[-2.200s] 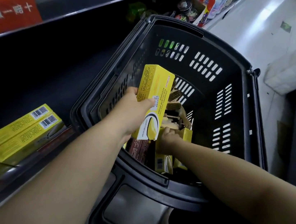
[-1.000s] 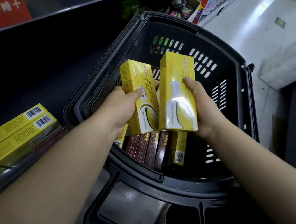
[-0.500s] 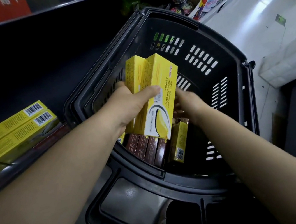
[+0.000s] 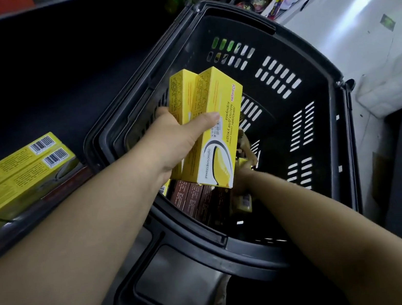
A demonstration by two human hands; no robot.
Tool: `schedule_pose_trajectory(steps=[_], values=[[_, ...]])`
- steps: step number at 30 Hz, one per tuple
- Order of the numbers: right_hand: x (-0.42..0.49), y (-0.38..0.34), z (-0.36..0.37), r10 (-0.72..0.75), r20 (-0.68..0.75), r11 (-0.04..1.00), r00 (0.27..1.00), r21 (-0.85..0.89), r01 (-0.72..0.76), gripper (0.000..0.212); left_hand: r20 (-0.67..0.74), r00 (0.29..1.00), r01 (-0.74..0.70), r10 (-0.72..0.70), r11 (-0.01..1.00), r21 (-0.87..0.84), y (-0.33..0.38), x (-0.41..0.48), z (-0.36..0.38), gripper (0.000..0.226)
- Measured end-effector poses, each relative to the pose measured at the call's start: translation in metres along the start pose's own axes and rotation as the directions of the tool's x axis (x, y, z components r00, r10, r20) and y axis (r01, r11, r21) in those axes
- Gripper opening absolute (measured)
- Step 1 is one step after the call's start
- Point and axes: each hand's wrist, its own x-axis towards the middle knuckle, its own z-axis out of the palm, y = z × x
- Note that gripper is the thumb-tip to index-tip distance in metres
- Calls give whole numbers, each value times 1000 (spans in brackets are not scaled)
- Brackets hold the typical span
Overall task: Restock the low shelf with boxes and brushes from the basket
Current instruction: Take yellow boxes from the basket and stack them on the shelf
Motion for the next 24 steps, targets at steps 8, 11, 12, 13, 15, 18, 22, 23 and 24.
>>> schedule_pose_trajectory(steps=[8,11,12,13,15,18,22,23,24], values=[[-91,3,-82,-360,29,535,932,825,181,15,70,997,49,-35,977,-208,17,-13,0,43],[-138,8,-94,-533,-4,288,846,939,186,28,150,988,69,-28,958,-278,33,-27,-8,37],[-152,7,-94,-573,-15,224,820,959,175,31,145,989,57,-17,960,-272,39,-32,-13,36],[-165,5,-94,-612,-31,166,790,972,167,32,130,991,44,-10,963,-265,44,-37,-20,35],[-189,-4,-93,-672,-68,67,737,986,152,31,87,996,23,-2,971,-236,50,-50,-35,37],[-213,-23,-85,-694,-110,3,712,988,155,36,2,1000,21,-21,976,-216,50,-75,-63,41],[-239,-53,-61,-657,-119,112,745,961,252,25,-94,993,50,-77,965,-259,40,-114,-101,31],[-245,-61,-52,-667,-97,157,739,951,266,20,-120,988,63,-100,959,-278,36,-124,-111,30],[-251,-69,-43,-688,-74,201,722,936,288,22,-144,982,79,-126,953,-292,31,-133,-121,31]])
